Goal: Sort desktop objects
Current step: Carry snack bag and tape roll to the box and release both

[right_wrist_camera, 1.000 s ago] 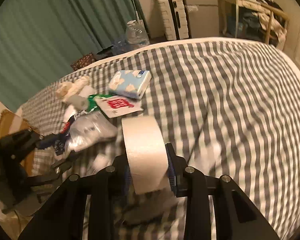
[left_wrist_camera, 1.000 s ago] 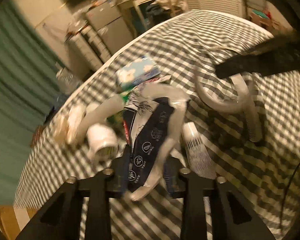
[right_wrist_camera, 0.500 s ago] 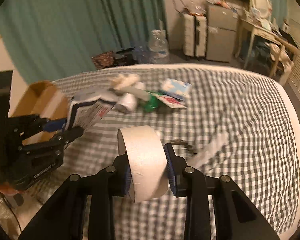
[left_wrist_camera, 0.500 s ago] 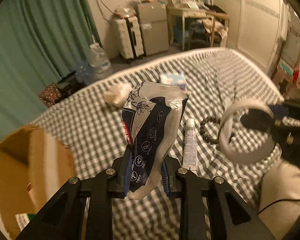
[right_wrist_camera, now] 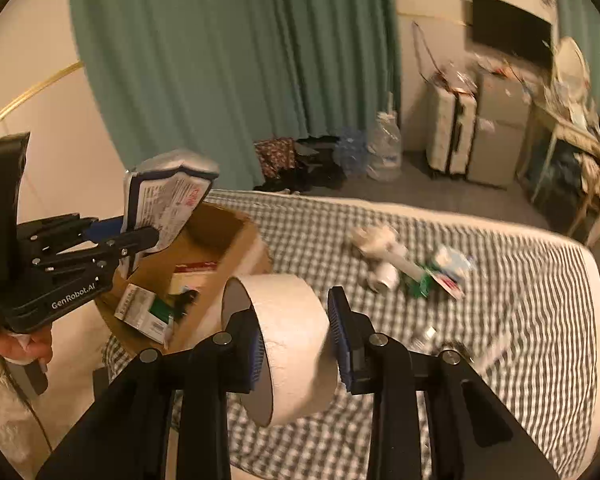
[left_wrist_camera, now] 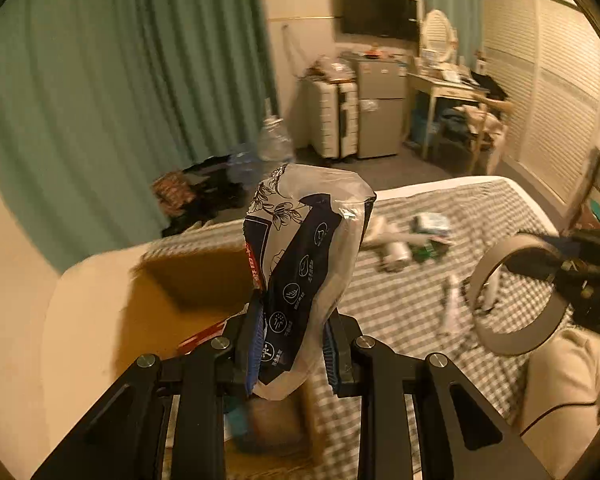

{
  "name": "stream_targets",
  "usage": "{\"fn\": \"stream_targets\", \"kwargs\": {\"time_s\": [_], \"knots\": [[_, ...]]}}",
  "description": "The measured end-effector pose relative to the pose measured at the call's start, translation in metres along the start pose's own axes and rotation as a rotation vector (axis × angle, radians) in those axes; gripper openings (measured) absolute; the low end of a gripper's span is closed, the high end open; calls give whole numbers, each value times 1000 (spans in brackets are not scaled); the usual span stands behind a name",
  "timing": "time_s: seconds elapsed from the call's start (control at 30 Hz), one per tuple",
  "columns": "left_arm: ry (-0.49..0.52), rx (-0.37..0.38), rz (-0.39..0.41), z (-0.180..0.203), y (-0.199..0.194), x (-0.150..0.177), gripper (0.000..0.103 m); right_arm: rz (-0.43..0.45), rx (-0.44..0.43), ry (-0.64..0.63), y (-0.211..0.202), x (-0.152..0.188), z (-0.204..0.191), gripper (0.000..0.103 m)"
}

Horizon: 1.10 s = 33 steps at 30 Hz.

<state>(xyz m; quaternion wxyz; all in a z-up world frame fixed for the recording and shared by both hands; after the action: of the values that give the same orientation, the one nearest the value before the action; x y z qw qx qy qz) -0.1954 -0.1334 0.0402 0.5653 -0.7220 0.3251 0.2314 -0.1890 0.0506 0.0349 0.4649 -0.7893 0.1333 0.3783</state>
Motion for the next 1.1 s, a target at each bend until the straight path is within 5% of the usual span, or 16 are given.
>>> {"fn": "stream_targets", "kwargs": {"time_s": [0.2,0.53,0.6,0.67,0.73,0.9,1.1], "knots": [[-100,4,-48,-65,35,41,26,-67,-93,9,66,-13,-54,29],[-129,66,-138,-91,102,94,29,-144,-122,61,174,-19,-83,29],[-128,110,-139,-93,108,100,37,-107,-170,83,177,-22,-85,38],[-149,149,-131,-95,110,104,57,-61,-169,99,173,-23,-82,64],[-181,147,-111,-99,109,105,85,-42,-165,111,169,-24,-81,68],[-255,129,-110,-105,101,100,88,-31,-136,141,144,-15,-65,68],[-178,94,-68,-77,74,90,93,-9,-10,60,74,8,-18,68]]}}
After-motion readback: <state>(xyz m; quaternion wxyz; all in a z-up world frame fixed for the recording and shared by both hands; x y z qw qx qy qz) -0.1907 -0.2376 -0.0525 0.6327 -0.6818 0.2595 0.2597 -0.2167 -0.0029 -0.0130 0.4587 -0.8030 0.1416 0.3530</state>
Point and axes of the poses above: each gripper's, at about its wrist camera, not at the fingertips, and y roughly the way its jaws point, z to its right, x to its underside, the point moved 5 cm from there along y, roughly the way its jaws point, and after that the axes turned 13 degrees about -x, right-handed, at the moved point
